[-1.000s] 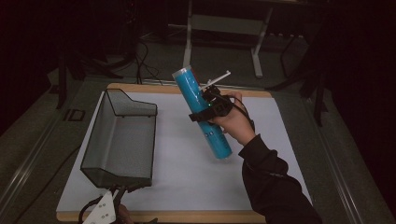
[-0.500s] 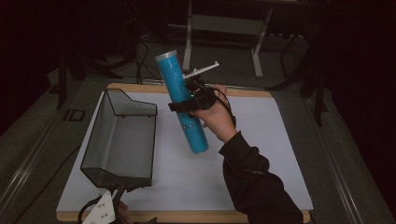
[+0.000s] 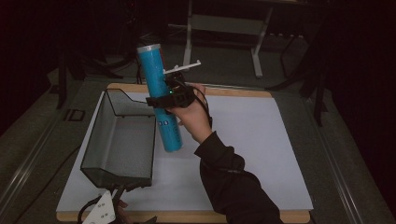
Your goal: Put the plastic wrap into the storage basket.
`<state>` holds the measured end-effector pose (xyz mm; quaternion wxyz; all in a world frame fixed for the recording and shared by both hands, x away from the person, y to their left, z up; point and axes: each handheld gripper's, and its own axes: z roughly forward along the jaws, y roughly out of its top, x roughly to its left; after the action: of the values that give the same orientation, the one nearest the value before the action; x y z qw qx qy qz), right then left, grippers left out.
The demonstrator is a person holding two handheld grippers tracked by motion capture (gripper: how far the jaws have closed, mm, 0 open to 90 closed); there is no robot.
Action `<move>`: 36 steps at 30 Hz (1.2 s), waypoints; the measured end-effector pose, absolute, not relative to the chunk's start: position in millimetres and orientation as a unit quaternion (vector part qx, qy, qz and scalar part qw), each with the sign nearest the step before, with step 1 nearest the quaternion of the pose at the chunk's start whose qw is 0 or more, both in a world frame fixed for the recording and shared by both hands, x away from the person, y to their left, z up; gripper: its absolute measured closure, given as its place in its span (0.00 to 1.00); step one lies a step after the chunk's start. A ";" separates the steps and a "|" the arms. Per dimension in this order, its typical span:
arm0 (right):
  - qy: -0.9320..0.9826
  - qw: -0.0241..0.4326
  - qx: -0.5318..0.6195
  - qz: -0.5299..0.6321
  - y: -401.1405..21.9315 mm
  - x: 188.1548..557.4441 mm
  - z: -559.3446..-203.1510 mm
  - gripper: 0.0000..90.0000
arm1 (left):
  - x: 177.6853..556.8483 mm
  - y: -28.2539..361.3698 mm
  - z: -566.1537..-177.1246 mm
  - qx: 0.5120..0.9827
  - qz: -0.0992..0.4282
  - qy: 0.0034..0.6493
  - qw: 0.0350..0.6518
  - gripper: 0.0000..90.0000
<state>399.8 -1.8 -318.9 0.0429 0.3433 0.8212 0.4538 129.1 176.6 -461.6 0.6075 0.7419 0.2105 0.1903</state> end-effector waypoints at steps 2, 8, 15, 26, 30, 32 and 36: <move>0.812 0.034 0.354 0.462 4.4 400.4 -319.9 0.35 | 129.2 176.5 -461.9 0.743 0.190 0.210 0.607 0.03; 0.793 0.023 0.369 0.485 19.8 398.9 -321.6 0.35 | 128.4 175.4 -462.2 0.745 0.193 0.206 0.604 0.03; 0.787 -0.004 0.381 0.486 48.9 397.1 -336.8 0.35 | 126.9 174.8 -462.4 0.745 0.200 0.206 0.603 0.03; 0.780 -0.043 0.412 0.469 67.8 394.8 -379.1 0.35 | 126.6 174.1 -463.4 0.748 0.205 0.205 0.598 0.03; 0.782 -0.045 0.425 0.453 75.3 392.7 -393.9 0.35 | 126.0 173.6 -463.4 0.748 0.208 0.203 0.597 0.03; 0.784 -0.054 0.433 0.443 78.6 392.5 -400.5 0.35 | 126.3 173.8 -463.6 0.748 0.207 0.203 0.597 0.03; 0.790 -0.050 0.454 0.409 87.0 390.3 -410.1 0.35 | 126.2 174.0 -463.5 0.748 0.207 0.203 0.597 0.03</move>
<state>390.3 87.0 -410.1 -0.0499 0.4536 0.7904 0.4086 126.2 174.0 -463.5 0.5973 0.7476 0.2034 0.2072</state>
